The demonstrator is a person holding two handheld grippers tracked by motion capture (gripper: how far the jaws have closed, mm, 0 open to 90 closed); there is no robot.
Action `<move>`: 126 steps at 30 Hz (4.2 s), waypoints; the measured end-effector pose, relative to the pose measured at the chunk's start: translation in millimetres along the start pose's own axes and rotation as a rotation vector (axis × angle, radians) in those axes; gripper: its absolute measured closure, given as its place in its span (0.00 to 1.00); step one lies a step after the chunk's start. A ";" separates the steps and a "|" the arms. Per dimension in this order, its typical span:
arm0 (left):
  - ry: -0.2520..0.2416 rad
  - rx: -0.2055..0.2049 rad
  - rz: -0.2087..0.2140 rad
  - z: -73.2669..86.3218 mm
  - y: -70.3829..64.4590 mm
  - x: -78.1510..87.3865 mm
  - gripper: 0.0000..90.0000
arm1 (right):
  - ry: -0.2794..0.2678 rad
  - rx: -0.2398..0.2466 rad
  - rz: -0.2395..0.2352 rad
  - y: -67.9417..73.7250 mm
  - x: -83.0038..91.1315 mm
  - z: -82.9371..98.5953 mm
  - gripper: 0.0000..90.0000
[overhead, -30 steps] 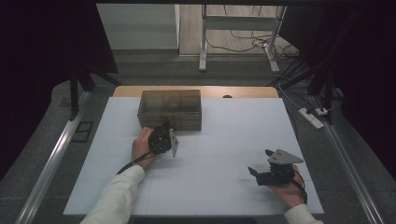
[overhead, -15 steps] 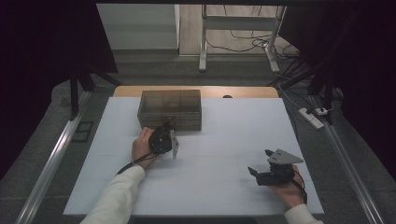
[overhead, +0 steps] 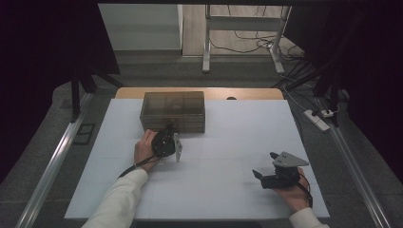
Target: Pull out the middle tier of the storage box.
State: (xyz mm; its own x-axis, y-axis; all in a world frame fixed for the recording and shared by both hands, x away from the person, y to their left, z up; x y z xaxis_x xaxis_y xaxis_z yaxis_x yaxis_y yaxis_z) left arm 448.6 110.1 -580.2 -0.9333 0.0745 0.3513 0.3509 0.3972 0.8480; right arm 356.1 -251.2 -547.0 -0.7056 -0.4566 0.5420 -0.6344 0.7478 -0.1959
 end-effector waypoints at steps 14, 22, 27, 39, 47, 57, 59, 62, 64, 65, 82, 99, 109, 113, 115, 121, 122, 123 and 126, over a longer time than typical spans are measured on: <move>0.013 -0.039 -0.018 4.0 0.7 0.3 0.89 | 0.001 0.002 0.001 0.2 -0.7 0.1 0.08; 0.010 -0.077 -0.046 3.0 -0.3 0.0 0.88 | 0.003 0.002 0.001 0.1 -0.7 0.5 0.08; 0.006 -0.083 -0.050 3.0 -0.5 -0.1 0.88 | 0.004 0.002 0.002 -0.3 -0.5 0.6 0.08; -0.007 -0.074 -0.049 -0.5 -1.4 -0.7 0.85 | 0.003 0.000 0.001 -0.6 -0.3 0.6 0.08; 0.002 -0.058 -0.043 1.6 -1.6 -0.6 0.85 | 0.001 -0.001 0.002 -0.9 0.0 0.6 0.07; 0.018 -0.047 -0.041 3.9 -1.5 -0.4 0.85 | 0.002 -0.001 0.003 -1.3 0.0 0.9 0.08; 0.020 -0.048 -0.043 3.8 -1.7 -0.4 0.85 | 0.005 -0.001 0.003 -1.1 -0.2 1.2 0.08; 0.028 -0.047 -0.046 4.3 -1.4 -0.2 0.87 | 0.002 -0.002 0.002 -1.0 0.2 0.9 0.08; 0.031 -0.049 -0.046 4.6 -1.1 -0.1 0.87 | 0.000 -0.003 0.004 -1.1 0.3 0.7 0.08; 0.031 -0.051 -0.047 4.9 -1.1 -0.2 0.87 | 0.000 -0.004 0.003 -1.1 0.3 0.8 0.08; 0.051 -0.063 -0.060 4.4 -1.2 0.1 0.90 | 0.004 -0.001 0.004 -0.9 -0.1 1.0 0.08; 0.046 -0.079 -0.070 6.3 -3.4 8.0 0.90 | 0.005 -0.005 0.006 -1.8 -0.1 1.4 0.08; 0.047 -0.090 -0.067 7.0 -8.5 20.0 0.90 | 0.009 -0.003 0.003 -1.5 -0.7 1.6 0.08; 0.043 -0.091 -0.062 7.5 -10.1 24.0 0.90 | 0.009 -0.004 0.002 -1.5 -1.2 1.5 0.08; 0.042 -0.089 -0.061 7.5 -10.5 24.8 0.90 | 0.007 -0.004 0.002 -1.3 -1.5 1.3 0.08; 0.039 -0.078 -0.052 7.4 -11.1 26.1 0.89 | 0.007 -0.004 0.001 -1.4 -1.8 1.2 0.08; 0.039 -0.078 -0.052 7.4 -11.1 26.1 0.89 | 0.006 -0.004 0.000 -1.3 -1.8 1.1 0.08; 0.038 -0.067 -0.040 7.2 -10.5 26.6 0.89 | 0.007 -0.004 0.000 -1.2 -1.8 1.1 0.08; 0.031 -0.045 -0.023 6.7 -10.2 27.3 0.86 | 0.006 -0.003 -0.001 -1.1 -1.5 1.0 0.08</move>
State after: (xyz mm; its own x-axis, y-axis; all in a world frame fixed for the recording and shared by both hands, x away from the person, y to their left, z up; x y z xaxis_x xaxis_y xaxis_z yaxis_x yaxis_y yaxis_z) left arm 419.1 114.2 -581.8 -0.9386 0.0370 0.3430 0.3329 0.3572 0.8727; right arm 357.6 -251.8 -548.4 -0.7032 -0.4545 0.5467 -0.6340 0.7488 -0.1930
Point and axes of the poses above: each handheld gripper's, and its own axes: x roughly backward along the jaws, z roughly out of its underside, y roughly to its left, the point moved 8 cm from there along -x, roughly forward along the jaws, and after that the axes turned 5 degrees about z, right-handed, at the moved point
